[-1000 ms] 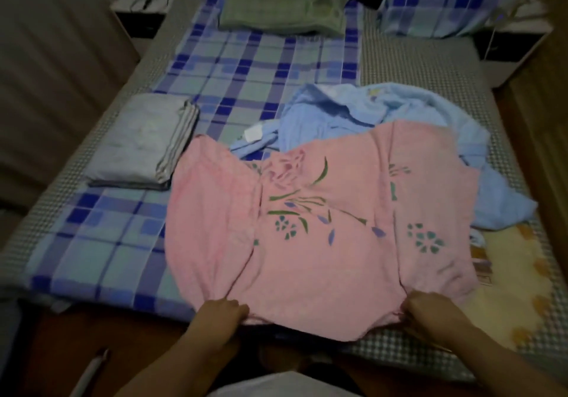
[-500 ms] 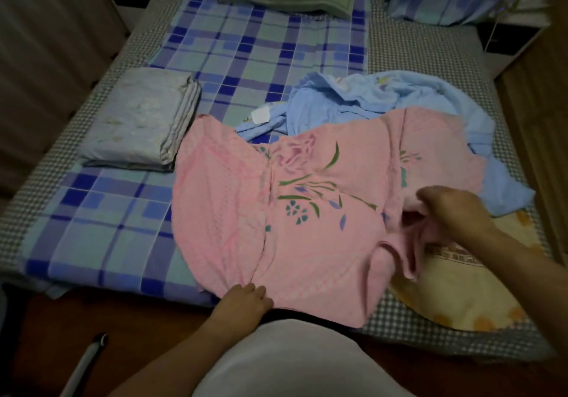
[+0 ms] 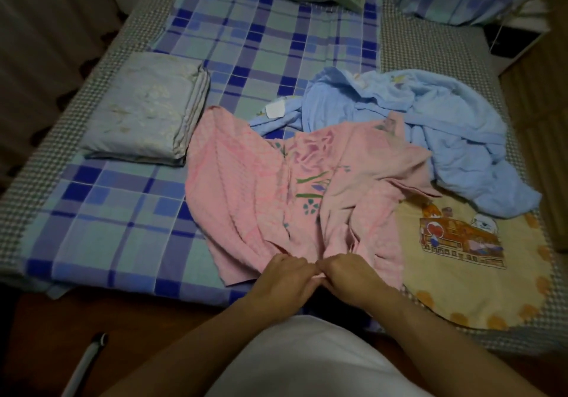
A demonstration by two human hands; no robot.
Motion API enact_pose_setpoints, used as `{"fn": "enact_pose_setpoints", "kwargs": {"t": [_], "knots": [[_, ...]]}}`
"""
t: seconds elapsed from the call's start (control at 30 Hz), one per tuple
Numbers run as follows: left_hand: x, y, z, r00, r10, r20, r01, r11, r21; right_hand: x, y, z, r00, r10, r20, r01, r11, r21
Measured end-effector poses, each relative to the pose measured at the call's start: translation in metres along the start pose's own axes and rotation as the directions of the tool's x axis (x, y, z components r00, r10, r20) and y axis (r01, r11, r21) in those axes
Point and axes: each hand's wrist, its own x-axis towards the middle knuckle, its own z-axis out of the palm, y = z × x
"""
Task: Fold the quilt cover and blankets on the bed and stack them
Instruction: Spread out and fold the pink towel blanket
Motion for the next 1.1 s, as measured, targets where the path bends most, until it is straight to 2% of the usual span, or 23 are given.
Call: {"fn": "enact_pose_setpoints", "kwargs": {"t": [0.07, 0.1, 0.17, 0.23, 0.33, 0.4, 0.47, 0.5, 0.53, 0.6, 0.63, 0.67, 0.7, 0.73, 0.77, 0.8, 0.83, 0.87, 0.9, 0.93, 1.0, 1.03, 1.1], "knots": [[-0.005, -0.018, -0.011, 0.994, -0.015, 0.109, 0.009, 0.998, 0.055, -0.009, 0.007, -0.006, 0.997, 0.058, 0.045, -0.058, 0.998, -0.009], [-0.006, -0.033, -0.016, 0.988, 0.025, 0.153, -0.050, 0.986, 0.160, -0.015, 0.011, -0.010, 0.994, 0.096, 0.043, -0.095, 0.995, -0.023], [-0.006, -0.072, -0.030, 0.959, 0.056, 0.277, -0.167, 0.902, 0.398, -0.024, 0.016, -0.020, 0.983, 0.162, 0.082, -0.156, 0.985, -0.075], [-0.003, -0.114, -0.049, 0.938, -0.021, 0.346, -0.191, 0.802, 0.566, -0.028, 0.018, -0.030, 0.959, 0.264, 0.104, -0.255, 0.962, -0.092], [0.003, -0.160, -0.094, 0.935, -0.208, 0.288, -0.037, 0.749, 0.661, -0.029, 0.018, -0.050, 0.883, 0.458, -0.097, -0.458, 0.889, 0.026], [0.009, -0.175, -0.133, 0.951, -0.268, 0.155, 0.081, 0.698, 0.712, -0.029, 0.018, -0.060, 0.808, 0.541, -0.232, -0.527, 0.841, 0.122], [0.018, -0.176, -0.182, 0.945, -0.324, -0.054, 0.290, 0.746, 0.600, -0.024, 0.018, -0.061, 0.752, 0.594, -0.286, -0.564, 0.804, 0.188], [0.024, -0.168, -0.210, 0.926, -0.307, -0.219, 0.377, 0.775, 0.508, -0.019, 0.018, -0.059, 0.735, 0.613, -0.291, -0.579, 0.790, 0.202], [0.028, -0.160, -0.232, 0.875, -0.263, -0.407, 0.427, 0.815, 0.392, -0.012, 0.018, -0.058, 0.719, 0.631, -0.291, -0.595, 0.776, 0.210], [0.029, -0.131, -0.267, 0.688, -0.133, -0.713, 0.394, 0.894, 0.213, 0.003, 0.018, -0.058, 0.684, 0.668, -0.292, -0.630, 0.743, 0.225], [0.022, -0.119, -0.271, 0.613, -0.026, -0.789, 0.333, 0.915, 0.228, 0.008, 0.020, -0.061, 0.664, 0.691, -0.287, -0.645, 0.723, 0.248], [0.012, -0.114, -0.266, 0.594, 0.054, -0.802, 0.303, 0.909, 0.286, 0.011, 0.025, -0.064, 0.646, 0.711, -0.277, -0.657, 0.703, 0.271], [-0.003, -0.121, -0.245, 0.650, 0.072, -0.757, 0.305, 0.887, 0.347, 0.011, 0.030, -0.065, 0.638, 0.724, -0.262, -0.667, 0.690, 0.281], [-0.020, -0.133, -0.218, 0.743, 0.008, -0.670, 0.349, 0.849, 0.398, 0.008, 0.034, -0.067, 0.643, 0.726, -0.243, -0.675, 0.687, 0.267], [-0.041, -0.152, -0.185, 0.840, -0.137, -0.526, 0.413, 0.790, 0.454, 0.004, 0.037, -0.068, 0.661, 0.714, -0.228, -0.674, 0.700, 0.236], [-0.061, -0.168, -0.152, 0.880, -0.343, -0.330, 0.472, 0.711, 0.521, 0.000, 0.038, -0.068, 0.691, 0.688, -0.220, -0.660, 0.726, 0.196], [-0.081, -0.173, -0.122, 0.837, -0.529, -0.142, 0.504, 0.640, 0.580, -0.002, 0.038, -0.068, 0.717, 0.663, -0.214, -0.644, 0.748, 0.162], [-0.096, -0.170, -0.097, 0.742, -0.671, -0.006, 0.533, 0.583, 0.614, -0.002, 0.036, -0.070, 0.729, 0.652, -0.209, -0.635, 0.758, 0.150], [-0.105, -0.163, -0.073, 0.658, -0.748, 0.090, 0.530, 0.544, 0.651, 0.000, 0.034, -0.072, 0.734, 0.647, -0.204, -0.628, 0.762, 0.157], [-0.108, -0.149, -0.057, 0.607, -0.776, 0.170, 0.526, 0.553, 0.647, 0.002, 0.031, -0.073, 0.740, 0.643, -0.200, -0.622, 0.766, 0.161], [-0.097, -0.120, -0.033, 0.593, -0.731, 0.338, 0.522, 0.668, 0.530, 0.009, 0.028, -0.077, 0.777, 0.601, -0.189, -0.585, 0.799, 0.136], [-0.087, -0.104, -0.025, 0.603, -0.682, 0.415, 0.552, 0.731, 0.400, 0.011, 0.026, -0.079, 0.800, 0.572, -0.178, -0.560, 0.820, 0.117], [-0.059, -0.069, -0.020, 0.677, -0.604, 0.420, 0.630, 0.771, 0.092, 0.015, 0.018, -0.090, 0.838, 0.518, -0.170, -0.509, 0.855, 0.097]]}}
